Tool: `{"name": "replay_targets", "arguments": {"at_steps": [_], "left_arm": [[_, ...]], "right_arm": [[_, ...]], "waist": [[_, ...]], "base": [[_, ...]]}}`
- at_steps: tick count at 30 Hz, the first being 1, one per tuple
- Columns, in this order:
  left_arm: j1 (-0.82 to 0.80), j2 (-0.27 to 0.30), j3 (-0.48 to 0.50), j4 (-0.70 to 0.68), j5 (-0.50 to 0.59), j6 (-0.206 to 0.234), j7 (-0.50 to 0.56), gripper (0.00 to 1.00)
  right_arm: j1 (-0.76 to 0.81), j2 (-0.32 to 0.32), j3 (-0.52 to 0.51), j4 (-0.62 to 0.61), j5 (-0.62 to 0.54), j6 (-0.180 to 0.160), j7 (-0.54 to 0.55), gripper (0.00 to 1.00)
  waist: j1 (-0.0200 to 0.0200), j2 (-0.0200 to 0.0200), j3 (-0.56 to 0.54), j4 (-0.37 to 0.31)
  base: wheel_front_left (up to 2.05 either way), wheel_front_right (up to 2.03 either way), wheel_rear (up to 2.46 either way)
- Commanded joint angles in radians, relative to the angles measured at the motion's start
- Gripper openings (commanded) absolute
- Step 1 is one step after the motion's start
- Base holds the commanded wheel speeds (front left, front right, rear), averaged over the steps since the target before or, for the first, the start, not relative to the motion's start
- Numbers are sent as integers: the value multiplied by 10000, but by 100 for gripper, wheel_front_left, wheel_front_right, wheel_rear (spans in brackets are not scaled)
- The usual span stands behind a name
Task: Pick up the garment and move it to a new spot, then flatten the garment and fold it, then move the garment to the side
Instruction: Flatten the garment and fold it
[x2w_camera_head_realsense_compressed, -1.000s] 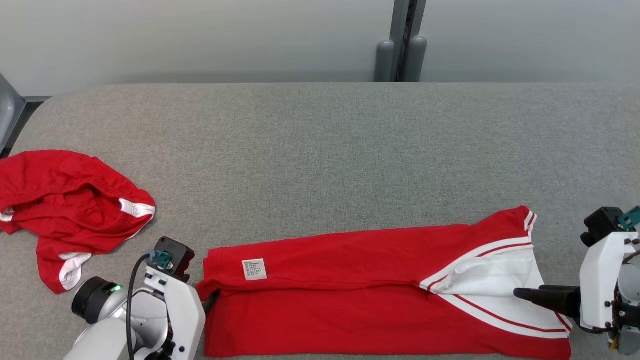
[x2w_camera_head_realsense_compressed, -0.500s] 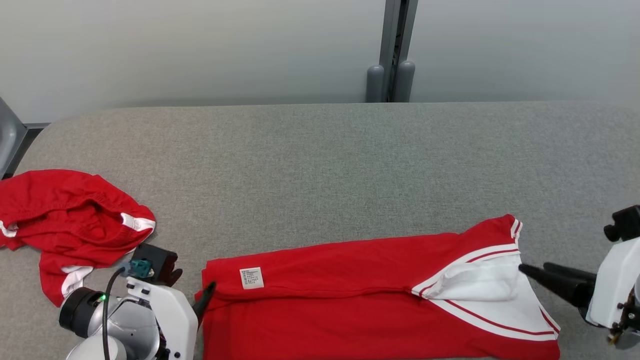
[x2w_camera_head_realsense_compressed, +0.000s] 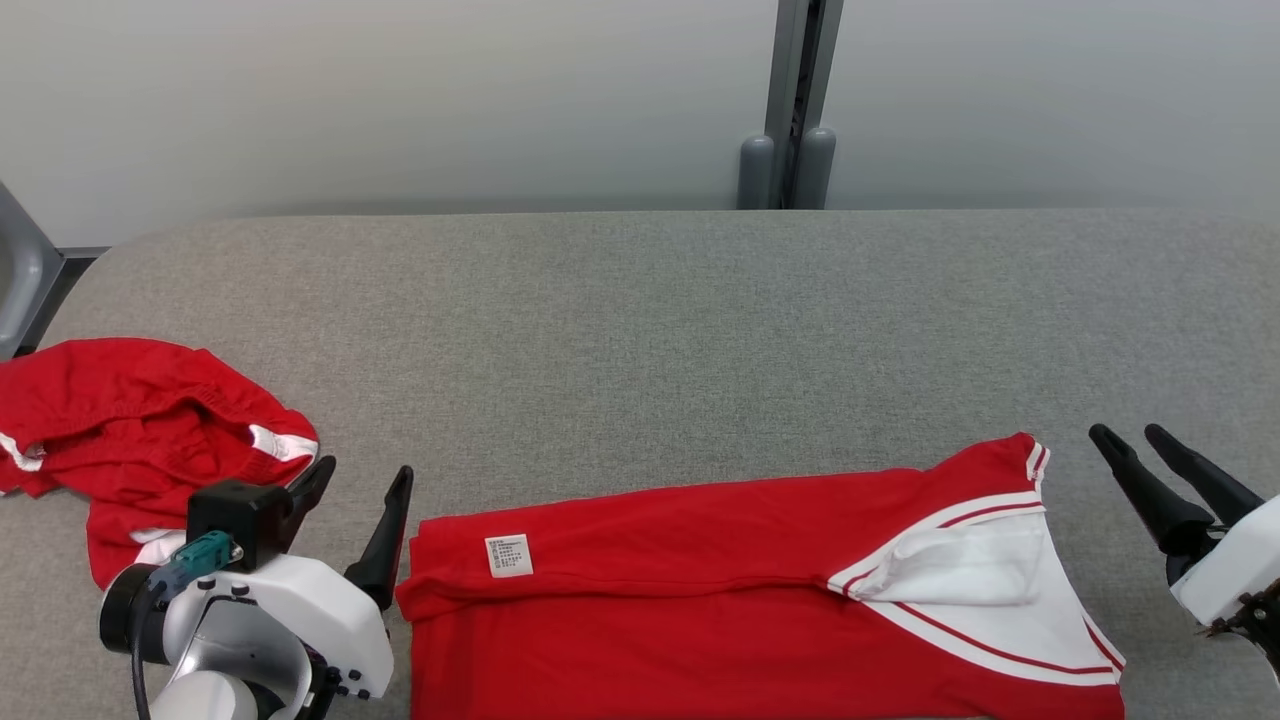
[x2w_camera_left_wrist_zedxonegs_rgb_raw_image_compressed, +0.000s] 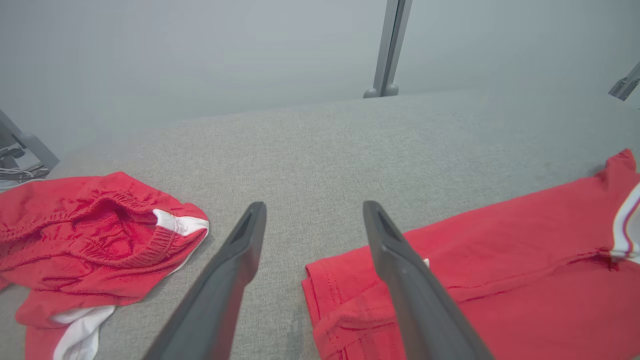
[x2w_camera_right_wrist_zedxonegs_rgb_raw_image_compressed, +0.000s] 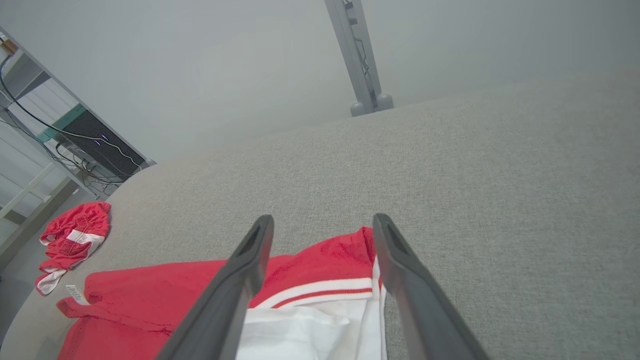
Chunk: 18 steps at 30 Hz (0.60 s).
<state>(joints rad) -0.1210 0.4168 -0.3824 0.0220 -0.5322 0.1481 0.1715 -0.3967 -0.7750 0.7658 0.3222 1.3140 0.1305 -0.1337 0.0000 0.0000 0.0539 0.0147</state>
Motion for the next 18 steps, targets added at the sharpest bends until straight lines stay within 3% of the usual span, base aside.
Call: {"name": "replay_targets", "arguments": {"at_steps": [1, 11, 18], "left_arm": [[51, -107, 91, 7, 53, 61, -305, 100], [117, -680, 515, 670, -114, 39, -2241, 100], [142, -1034, 475, 1299, -440, -156, -2674, 100]], "right_arm": [[100, 98, -139, 139, -158, 8, -268, 100], [674, 1460, -1274, 1322, -1523, 8, -1253, 100], [1129, 1978, -1025, 1875, -1620, 8, -197, 100]], "waist": [[0, 0, 40, 28], [0, 0, 150, 205], [0, 0, 140, 225]], "base": [[0, 0, 0], [0, 0, 0], [0, 0, 0]]}}
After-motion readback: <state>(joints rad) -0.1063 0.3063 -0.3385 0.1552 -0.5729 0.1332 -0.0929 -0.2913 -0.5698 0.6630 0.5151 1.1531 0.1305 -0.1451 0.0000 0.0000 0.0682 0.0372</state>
